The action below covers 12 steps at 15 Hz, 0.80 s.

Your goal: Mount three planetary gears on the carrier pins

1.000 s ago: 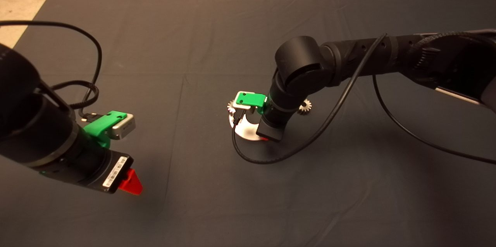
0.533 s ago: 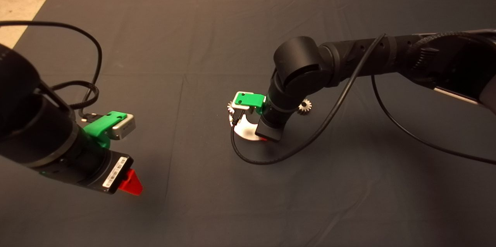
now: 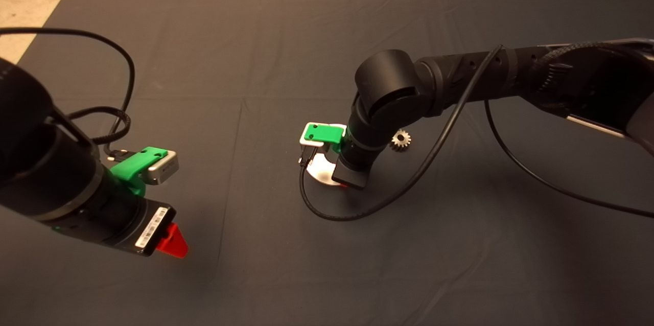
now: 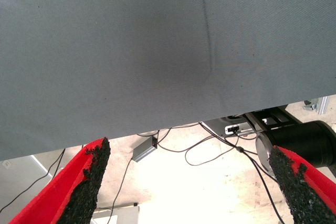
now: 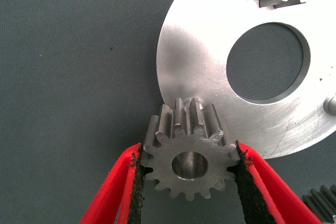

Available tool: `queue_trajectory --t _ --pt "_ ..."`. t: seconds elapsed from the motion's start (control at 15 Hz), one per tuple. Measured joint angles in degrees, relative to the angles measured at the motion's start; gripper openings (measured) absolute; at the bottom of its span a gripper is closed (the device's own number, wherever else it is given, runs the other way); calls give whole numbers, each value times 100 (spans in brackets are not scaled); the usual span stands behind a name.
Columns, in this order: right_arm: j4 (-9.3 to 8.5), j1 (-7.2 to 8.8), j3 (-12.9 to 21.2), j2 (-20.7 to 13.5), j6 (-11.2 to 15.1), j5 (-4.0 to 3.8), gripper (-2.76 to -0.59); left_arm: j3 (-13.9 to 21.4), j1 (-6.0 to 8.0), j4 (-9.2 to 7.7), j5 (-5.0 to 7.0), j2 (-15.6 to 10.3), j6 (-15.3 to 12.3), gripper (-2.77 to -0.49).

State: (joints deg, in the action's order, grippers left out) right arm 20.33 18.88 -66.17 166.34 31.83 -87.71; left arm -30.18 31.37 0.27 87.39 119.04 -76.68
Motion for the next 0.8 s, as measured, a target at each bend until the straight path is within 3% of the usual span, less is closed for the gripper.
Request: queue_trajectory --t 0.4,0.8 --pt "6 2 -1 -5 0 0 -229 45 0 -13 0 -2 0 -109" --pt "133 0 -11 -18 0 0 -229 50 0 -65 0 -2 0 -109"
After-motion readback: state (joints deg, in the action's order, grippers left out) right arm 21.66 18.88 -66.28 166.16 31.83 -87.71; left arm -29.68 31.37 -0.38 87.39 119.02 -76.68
